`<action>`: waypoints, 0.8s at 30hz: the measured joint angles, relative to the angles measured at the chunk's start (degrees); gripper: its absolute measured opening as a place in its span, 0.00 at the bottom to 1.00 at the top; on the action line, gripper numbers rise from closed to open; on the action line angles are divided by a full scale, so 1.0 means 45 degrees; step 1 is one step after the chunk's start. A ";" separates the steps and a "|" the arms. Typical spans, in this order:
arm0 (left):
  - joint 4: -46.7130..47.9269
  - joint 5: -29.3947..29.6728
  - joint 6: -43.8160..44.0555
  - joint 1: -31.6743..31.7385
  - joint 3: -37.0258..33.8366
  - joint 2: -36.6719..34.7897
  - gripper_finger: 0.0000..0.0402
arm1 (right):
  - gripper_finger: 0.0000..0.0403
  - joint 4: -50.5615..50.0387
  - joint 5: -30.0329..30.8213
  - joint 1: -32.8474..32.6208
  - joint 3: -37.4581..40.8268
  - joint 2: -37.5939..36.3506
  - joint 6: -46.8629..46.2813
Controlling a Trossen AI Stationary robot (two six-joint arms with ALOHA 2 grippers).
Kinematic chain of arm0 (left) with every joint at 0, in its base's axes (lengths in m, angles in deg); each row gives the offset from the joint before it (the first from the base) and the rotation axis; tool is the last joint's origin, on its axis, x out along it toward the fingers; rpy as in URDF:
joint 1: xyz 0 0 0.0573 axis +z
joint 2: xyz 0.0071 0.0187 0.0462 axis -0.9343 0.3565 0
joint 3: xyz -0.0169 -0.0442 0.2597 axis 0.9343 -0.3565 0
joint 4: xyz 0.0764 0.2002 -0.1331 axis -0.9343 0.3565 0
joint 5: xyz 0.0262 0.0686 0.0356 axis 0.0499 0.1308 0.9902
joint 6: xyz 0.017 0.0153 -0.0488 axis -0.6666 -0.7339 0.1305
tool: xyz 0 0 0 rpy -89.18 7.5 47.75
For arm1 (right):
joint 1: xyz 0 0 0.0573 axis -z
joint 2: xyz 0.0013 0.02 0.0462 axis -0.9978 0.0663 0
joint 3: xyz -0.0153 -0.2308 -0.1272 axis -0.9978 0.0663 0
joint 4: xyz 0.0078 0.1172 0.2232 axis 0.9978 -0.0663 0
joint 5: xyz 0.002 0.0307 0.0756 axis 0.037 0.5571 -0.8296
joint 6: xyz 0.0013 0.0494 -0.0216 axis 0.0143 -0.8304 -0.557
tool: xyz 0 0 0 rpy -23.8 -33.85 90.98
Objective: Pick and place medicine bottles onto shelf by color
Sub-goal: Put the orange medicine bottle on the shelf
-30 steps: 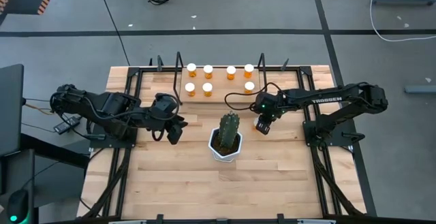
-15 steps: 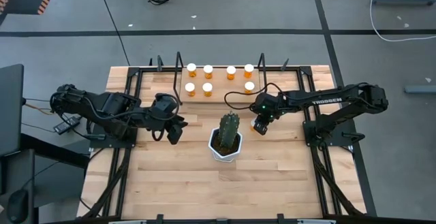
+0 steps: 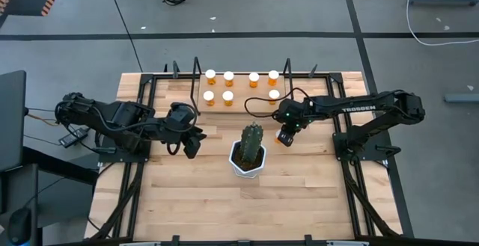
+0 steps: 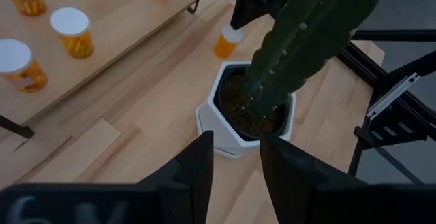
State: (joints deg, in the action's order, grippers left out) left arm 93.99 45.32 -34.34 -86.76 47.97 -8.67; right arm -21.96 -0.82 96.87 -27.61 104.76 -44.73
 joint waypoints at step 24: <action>-0.0027 0.0000 0.0053 0.0000 0.0000 0.0000 0.33 | 0.72 -0.1032 -0.0053 0.0005 -0.0774 -0.0051 0.5252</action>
State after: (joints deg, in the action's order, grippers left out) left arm 93.87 45.32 -34.10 -86.76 47.97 -8.67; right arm -26.61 -1.06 96.90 -31.10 104.53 -21.10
